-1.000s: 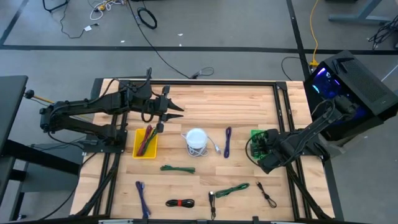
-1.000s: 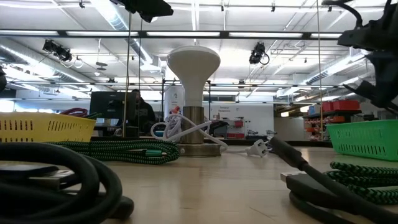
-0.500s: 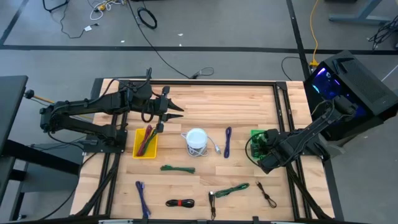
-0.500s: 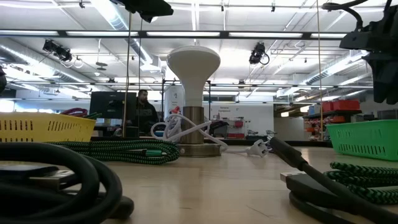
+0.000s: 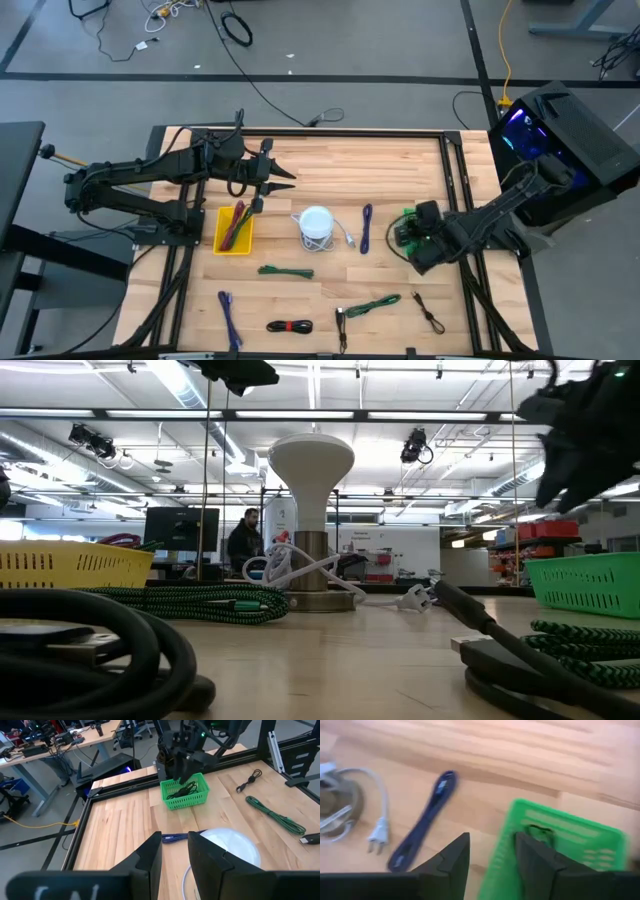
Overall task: Pick & Place USB Port
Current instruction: Put the purple charger cable into the yellow bin
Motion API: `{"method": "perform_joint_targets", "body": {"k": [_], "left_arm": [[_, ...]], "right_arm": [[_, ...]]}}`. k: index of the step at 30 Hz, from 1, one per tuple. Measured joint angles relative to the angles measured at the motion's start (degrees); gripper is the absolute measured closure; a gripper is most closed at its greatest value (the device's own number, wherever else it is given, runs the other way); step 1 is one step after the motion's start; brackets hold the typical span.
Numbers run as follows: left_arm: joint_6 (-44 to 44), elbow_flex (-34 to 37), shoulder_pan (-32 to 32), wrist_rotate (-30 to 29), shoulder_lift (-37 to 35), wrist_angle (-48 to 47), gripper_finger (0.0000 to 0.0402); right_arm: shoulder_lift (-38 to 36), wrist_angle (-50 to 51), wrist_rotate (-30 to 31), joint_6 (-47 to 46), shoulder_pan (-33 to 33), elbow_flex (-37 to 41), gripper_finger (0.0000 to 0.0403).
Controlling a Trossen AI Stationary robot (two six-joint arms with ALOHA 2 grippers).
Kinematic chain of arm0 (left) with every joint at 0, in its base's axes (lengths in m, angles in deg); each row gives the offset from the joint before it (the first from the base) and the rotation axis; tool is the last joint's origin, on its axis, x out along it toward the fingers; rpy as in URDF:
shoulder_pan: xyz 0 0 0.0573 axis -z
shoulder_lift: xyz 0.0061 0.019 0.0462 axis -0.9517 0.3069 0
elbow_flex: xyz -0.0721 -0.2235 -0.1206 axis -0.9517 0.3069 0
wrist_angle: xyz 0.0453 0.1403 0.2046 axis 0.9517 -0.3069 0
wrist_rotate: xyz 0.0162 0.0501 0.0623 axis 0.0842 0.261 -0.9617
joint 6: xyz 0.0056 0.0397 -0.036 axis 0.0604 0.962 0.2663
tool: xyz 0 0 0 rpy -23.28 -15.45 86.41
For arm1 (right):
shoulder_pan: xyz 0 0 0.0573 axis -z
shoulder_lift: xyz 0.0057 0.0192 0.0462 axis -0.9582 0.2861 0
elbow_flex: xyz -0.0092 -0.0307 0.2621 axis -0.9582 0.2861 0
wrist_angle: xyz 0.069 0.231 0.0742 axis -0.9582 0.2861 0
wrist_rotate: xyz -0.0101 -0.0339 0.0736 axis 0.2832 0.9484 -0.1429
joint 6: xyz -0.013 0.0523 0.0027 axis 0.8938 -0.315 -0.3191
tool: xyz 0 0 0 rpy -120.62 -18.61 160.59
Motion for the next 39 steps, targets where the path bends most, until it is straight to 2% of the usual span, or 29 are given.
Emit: {"method": "perform_joint_targets", "body": {"k": [6, 9, 21, 28, 33, 36, 39], "left_arm": [[0.0, 0.0, 0.0, 0.02, 0.0, 0.78, 0.0301], [-0.27, 0.0, 0.0, 0.0, 0.0, 0.79, 0.0301], [-0.02, 0.0, 0.0, 0.01, 0.02, 0.77, 0.0301], [0.03, 0.0, 0.0, 0.01, 0.02, 0.46, 0.0301], [0.07, 0.0, 0.0, 0.02, 0.02, 0.33, 0.0301], [0.17, 0.0, 0.0, 0.0, 0.02, 0.35, 0.0301], [0.2, 0.0, 0.0, 0.0, 0.02, 0.34, 0.0301]], "right_arm": [[0.6, -21.24, -3.92, 24.95, 8.16, 0.0, 0.0246], [1.4, -26.92, -6.64, 30.57, 11.73, 0.0, 0.0246], [15.58, -39.36, -17.43, 36.82, 21.07, 0.02, 0.0217], [21.08, -40.34, -22.64, 35.7, 22.84, 0.02, 0.0206], [23.12, -41.6, -22.83, 34.45, 22.84, 0.02, 0.0206], [24.04, -42.69, -22.66, 35.07, 22.84, -0.02, 0.0213], [24.55, -42.5, -22.37, 35.37, 22.84, -0.09, 0.0247]]}}
